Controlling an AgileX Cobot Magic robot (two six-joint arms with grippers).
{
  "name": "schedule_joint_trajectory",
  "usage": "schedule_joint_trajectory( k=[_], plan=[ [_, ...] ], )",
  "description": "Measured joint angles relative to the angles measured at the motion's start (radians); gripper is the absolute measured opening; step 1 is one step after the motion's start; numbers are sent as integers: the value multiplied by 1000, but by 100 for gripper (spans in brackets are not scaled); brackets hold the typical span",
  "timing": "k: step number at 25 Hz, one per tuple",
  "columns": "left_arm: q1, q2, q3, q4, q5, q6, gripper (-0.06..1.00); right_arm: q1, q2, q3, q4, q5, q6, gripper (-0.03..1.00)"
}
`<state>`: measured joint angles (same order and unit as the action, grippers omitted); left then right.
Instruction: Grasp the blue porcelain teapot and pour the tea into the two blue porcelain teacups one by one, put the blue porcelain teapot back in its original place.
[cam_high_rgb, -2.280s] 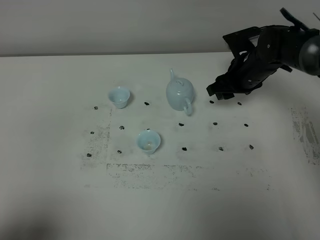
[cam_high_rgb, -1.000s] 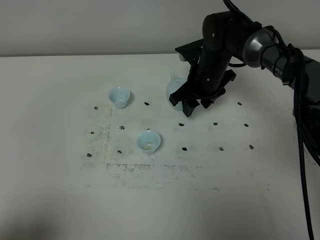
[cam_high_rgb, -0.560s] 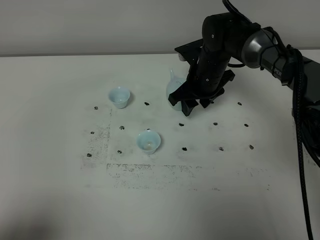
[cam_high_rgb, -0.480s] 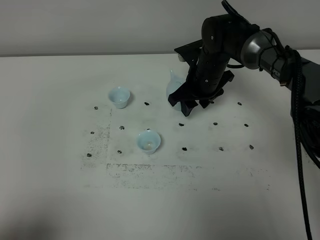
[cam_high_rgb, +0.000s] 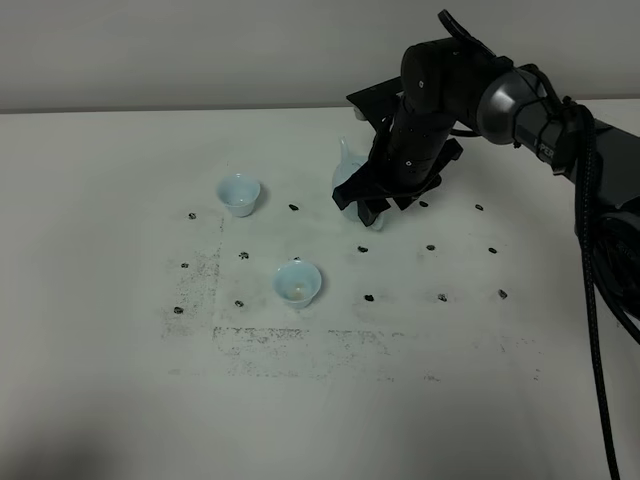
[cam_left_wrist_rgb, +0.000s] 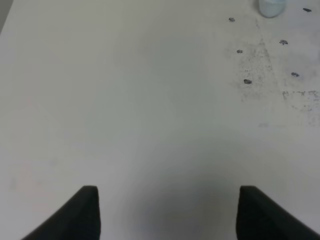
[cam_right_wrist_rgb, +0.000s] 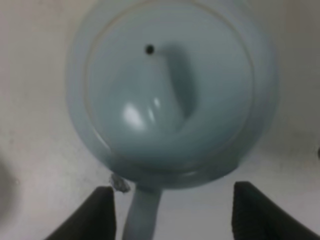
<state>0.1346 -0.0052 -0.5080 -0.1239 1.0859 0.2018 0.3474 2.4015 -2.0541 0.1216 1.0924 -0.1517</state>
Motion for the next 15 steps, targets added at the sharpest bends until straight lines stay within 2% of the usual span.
schedule_joint_trajectory(
  k=[15],
  plan=[
    [0,0,0,1,0,1,55,0,14,0,0,-33,-1,52]
  ],
)
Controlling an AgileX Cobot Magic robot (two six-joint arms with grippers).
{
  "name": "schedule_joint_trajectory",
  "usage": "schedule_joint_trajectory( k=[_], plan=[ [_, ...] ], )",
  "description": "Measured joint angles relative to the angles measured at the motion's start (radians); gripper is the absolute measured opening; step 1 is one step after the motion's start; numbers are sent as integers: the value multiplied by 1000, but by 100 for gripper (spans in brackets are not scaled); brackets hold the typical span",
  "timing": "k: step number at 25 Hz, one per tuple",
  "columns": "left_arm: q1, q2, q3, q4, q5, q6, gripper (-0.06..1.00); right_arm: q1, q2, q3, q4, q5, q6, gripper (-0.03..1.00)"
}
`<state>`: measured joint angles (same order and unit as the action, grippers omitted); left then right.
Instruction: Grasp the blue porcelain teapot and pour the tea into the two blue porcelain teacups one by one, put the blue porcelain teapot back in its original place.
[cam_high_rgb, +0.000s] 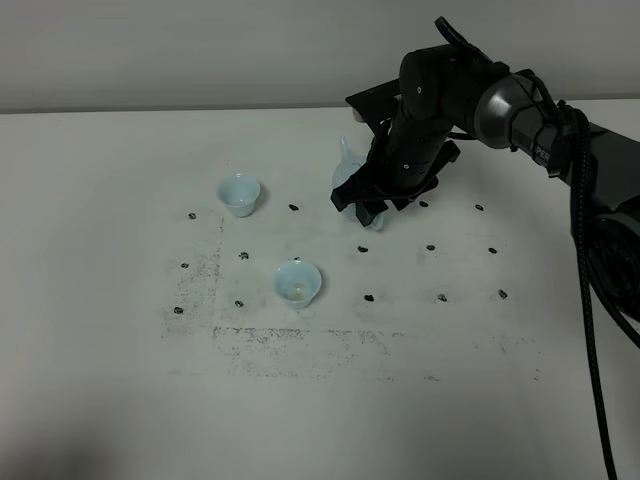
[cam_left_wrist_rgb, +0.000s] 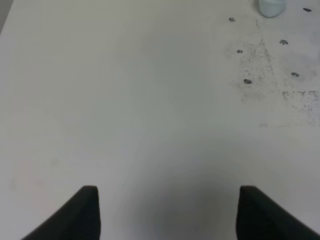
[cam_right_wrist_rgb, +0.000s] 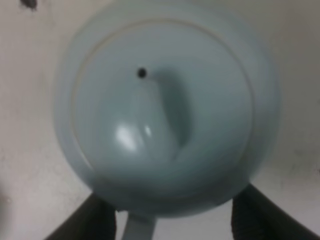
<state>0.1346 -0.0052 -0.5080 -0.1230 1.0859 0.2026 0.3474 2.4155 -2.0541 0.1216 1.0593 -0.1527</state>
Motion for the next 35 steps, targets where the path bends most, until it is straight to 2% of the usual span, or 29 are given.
schedule_joint_trajectory(
  k=[15,27,35],
  plan=[
    [0,0,0,0,0,0,55,0,0,0,0,10,0,37],
    [0,0,0,0,0,0,55,0,0,0,0,28,-3,34],
    [0,0,0,0,0,0,55,0,0,0,0,33,-10,16]
  ],
)
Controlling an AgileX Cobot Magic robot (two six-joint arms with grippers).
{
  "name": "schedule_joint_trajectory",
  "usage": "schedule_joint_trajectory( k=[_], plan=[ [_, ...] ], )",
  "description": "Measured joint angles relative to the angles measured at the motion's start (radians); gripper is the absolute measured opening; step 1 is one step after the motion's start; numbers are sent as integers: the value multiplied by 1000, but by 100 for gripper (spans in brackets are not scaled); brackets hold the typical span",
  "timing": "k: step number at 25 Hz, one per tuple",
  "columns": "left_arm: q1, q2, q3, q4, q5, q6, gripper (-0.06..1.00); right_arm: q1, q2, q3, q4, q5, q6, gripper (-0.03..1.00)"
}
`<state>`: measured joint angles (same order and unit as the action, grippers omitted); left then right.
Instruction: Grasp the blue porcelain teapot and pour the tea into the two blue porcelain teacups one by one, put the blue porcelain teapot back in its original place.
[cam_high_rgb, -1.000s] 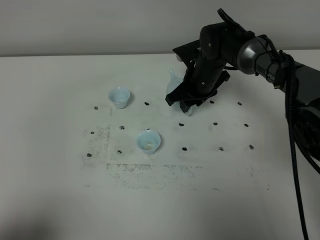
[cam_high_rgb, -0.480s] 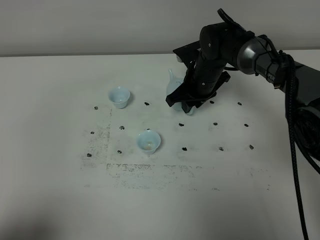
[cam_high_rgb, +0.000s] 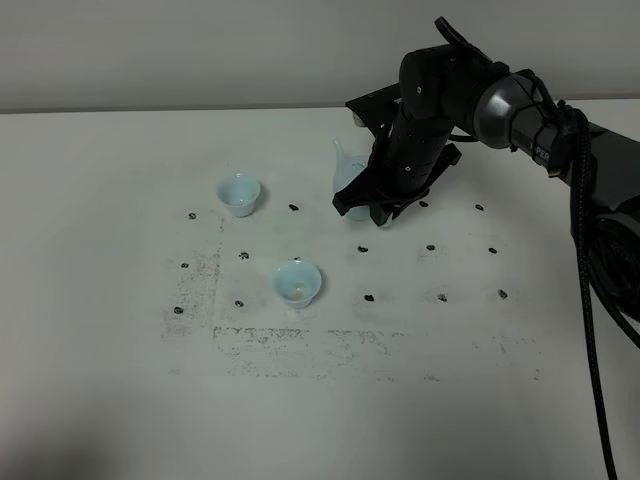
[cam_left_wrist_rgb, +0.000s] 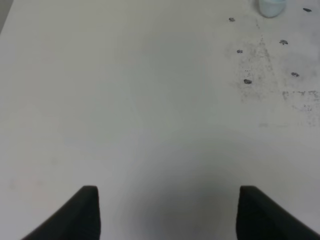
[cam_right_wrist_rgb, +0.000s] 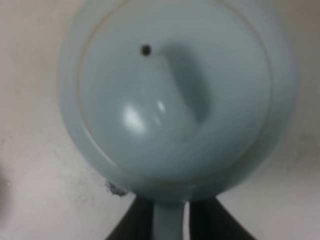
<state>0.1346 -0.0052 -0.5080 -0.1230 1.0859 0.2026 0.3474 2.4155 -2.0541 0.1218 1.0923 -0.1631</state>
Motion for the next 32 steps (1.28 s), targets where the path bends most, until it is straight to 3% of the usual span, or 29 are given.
schedule_joint_trajectory(
  k=[17,32],
  plan=[
    [0,0,0,0,0,0,55,0,0,-1,-4,11,-6,8],
    [0,0,0,0,0,0,55,3,-6,-1,-9,13,-9,8]
  ],
)
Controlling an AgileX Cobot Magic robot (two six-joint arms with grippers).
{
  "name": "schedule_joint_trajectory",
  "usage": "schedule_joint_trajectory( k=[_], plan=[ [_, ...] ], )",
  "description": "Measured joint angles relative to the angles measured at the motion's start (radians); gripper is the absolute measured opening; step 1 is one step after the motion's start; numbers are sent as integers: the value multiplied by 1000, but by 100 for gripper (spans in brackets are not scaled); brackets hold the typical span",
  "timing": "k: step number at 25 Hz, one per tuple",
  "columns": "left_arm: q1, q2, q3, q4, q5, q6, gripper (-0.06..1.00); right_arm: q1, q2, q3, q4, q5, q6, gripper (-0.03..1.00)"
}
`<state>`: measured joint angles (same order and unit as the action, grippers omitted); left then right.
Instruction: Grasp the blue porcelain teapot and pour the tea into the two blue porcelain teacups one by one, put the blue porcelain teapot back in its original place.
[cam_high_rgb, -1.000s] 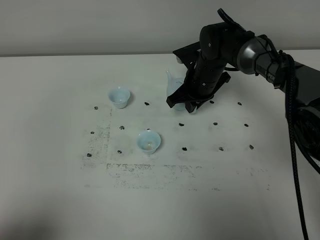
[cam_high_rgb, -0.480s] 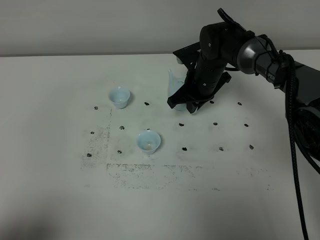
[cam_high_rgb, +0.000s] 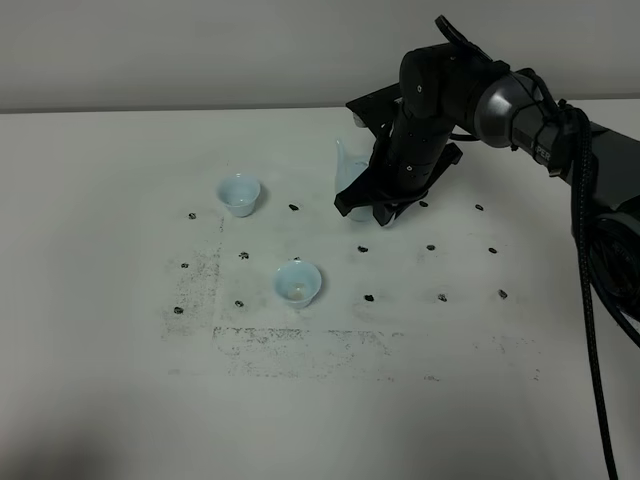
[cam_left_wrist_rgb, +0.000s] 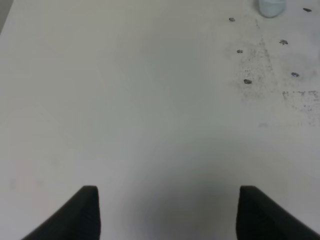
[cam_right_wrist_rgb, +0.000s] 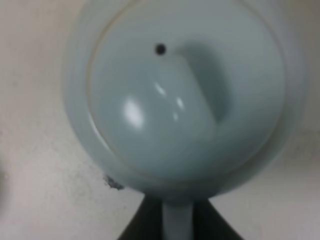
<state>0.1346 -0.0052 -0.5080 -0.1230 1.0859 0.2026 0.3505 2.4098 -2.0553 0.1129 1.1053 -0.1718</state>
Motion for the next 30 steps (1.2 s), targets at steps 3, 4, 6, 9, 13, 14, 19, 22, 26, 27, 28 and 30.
schedule_joint_trajectory(
  k=[3,4,6,9,13,14,19,22,26,27,28,30],
  plan=[
    [0,0,0,0,0,0,55,11,-15,0,-19,-6,0,8],
    [0,0,0,0,0,0,55,15,-18,0,-22,-7,0,8],
    [0,0,0,0,0,0,55,21,-26,0,-24,-15,0,8],
    [0,0,0,0,0,0,55,28,-28,0,-28,-22,0,8],
    [0,0,0,0,0,0,55,30,-28,0,-28,-28,0,8],
    [0,0,0,0,0,0,55,32,-29,0,-28,-32,1,8],
    [0,0,0,0,0,0,55,36,-29,0,-28,-62,5,8],
    [0,0,0,0,0,0,55,37,-29,0,-28,-73,7,8],
    [0,0,0,0,0,0,55,37,-29,0,-28,-87,12,8],
    [0,0,0,0,0,0,55,37,-29,0,-28,-89,13,8],
    [0,0,0,0,0,0,55,37,-29,0,-28,-91,13,8],
    [0,0,0,0,0,0,55,37,-29,0,-28,-96,15,8]
  ],
)
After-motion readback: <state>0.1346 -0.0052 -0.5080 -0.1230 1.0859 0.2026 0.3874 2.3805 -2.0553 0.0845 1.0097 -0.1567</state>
